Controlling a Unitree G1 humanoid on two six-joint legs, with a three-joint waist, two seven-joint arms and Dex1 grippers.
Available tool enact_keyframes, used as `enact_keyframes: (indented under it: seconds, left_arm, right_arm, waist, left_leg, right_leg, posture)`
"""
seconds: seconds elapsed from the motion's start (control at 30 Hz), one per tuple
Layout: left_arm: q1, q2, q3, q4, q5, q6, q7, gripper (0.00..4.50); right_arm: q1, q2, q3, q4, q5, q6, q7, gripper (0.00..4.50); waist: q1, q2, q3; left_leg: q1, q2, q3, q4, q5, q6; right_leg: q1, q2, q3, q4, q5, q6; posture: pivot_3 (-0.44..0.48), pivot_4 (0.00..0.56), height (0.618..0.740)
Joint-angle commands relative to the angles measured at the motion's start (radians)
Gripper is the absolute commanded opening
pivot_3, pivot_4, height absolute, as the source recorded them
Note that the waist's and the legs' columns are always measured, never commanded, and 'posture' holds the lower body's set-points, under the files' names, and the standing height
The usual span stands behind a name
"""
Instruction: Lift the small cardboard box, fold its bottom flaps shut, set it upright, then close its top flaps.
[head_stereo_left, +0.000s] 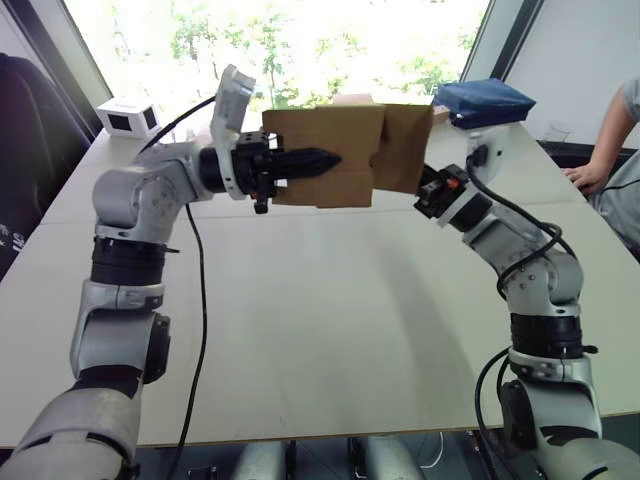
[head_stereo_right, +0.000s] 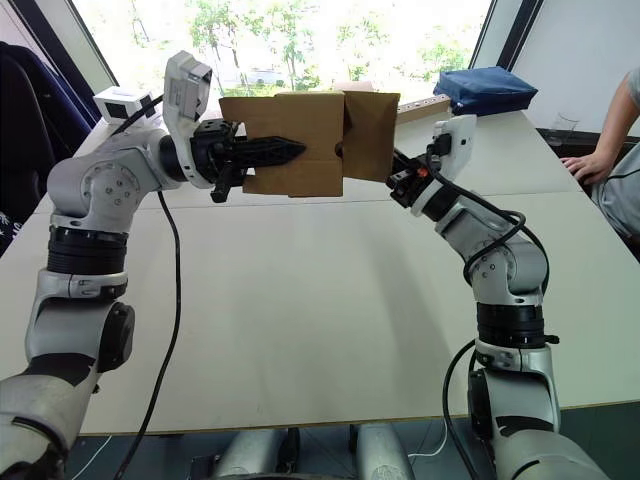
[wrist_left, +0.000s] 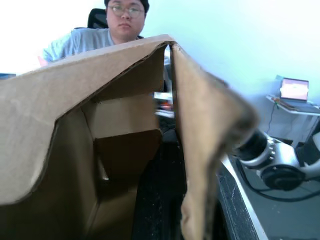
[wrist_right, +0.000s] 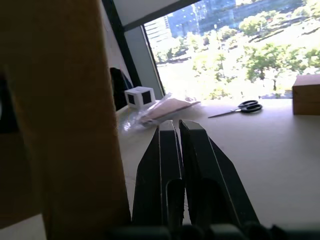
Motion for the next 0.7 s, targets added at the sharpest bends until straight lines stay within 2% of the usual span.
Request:
enact_keyframes:
  seconds: [0.03, 0.3, 0.33, 0.37, 0.53, 0.7]
  left_arm:
    - [-0.033, -0.006, 0.030, -0.012, -0.011, -0.016, 0.009, 0.00]
    - [-0.042, -0.018, 0.038, 0.016, -0.017, -0.020, 0.017, 0.00]
    - [-0.044, -0.018, 0.039, 0.016, -0.021, -0.016, 0.016, 0.00]
    - [-0.045, -0.019, 0.040, 0.016, -0.023, -0.013, 0.016, 0.00]
    - [-0.047, -0.012, 0.047, 0.016, -0.037, 0.008, 0.006, 0.00]
    - [-0.051, -0.016, 0.060, 0.005, -0.049, 0.028, 0.014, 0.00]
  right_arm:
    - [0.018, 0.030, -0.051, -0.113, 0.114, 0.044, -0.015, 0.13]
    - [0.052, 0.112, -0.106, -0.161, 0.252, 0.073, -0.107, 0.13]
    - [0.053, 0.125, -0.116, -0.156, 0.267, 0.070, -0.118, 0.35]
    - [0.054, 0.133, -0.123, -0.154, 0.276, 0.069, -0.125, 0.35]
    - [0.066, 0.185, -0.166, -0.133, 0.407, 0.090, -0.134, 2.11]
    - [0.067, 0.249, -0.182, -0.119, 0.542, 0.093, -0.166, 2.11]
  waist:
    - [0.000, 0.000, 0.000]
    - [0.000, 0.000, 0.000]
    - [0.000, 0.000, 0.000]
    - [-0.001, 0.000, 0.000]
    - [-0.001, 0.000, 0.000]
    - [-0.002, 0.000, 0.000]
  left_leg:
    - [0.000, 0.000, 0.000, 0.000, 0.000, 0.000]
    - [0.000, 0.000, 0.000, 0.000, -0.001, 0.001]
    - [0.000, 0.000, 0.000, 0.000, -0.001, 0.001]
    - [0.000, 0.000, 0.000, 0.000, -0.001, 0.001]
    - [0.000, 0.000, 0.000, 0.000, -0.001, 0.001]
    - [0.000, 0.000, 0.000, 0.000, -0.001, 0.002]
  right_leg:
    - [0.000, 0.000, 0.000, 0.000, 0.000, 0.000]
    - [0.000, 0.000, 0.000, 0.000, 0.000, 0.000]
    - [0.000, 0.000, 0.000, 0.000, 0.000, 0.000]
    - [0.000, 0.000, 0.000, 0.000, 0.000, 0.000]
    - [0.000, 0.000, 0.000, 0.000, 0.000, 0.000]
    - [0.000, 0.000, 0.000, 0.001, 0.000, 0.000]
  posture:
    - [0.000, 0.150, 0.740]
    - [0.000, 0.150, 0.740]
    - [0.000, 0.150, 0.740]
    - [0.000, 0.150, 0.740]
    - [0.000, 0.150, 0.740]
    - [0.000, 0.150, 0.740]
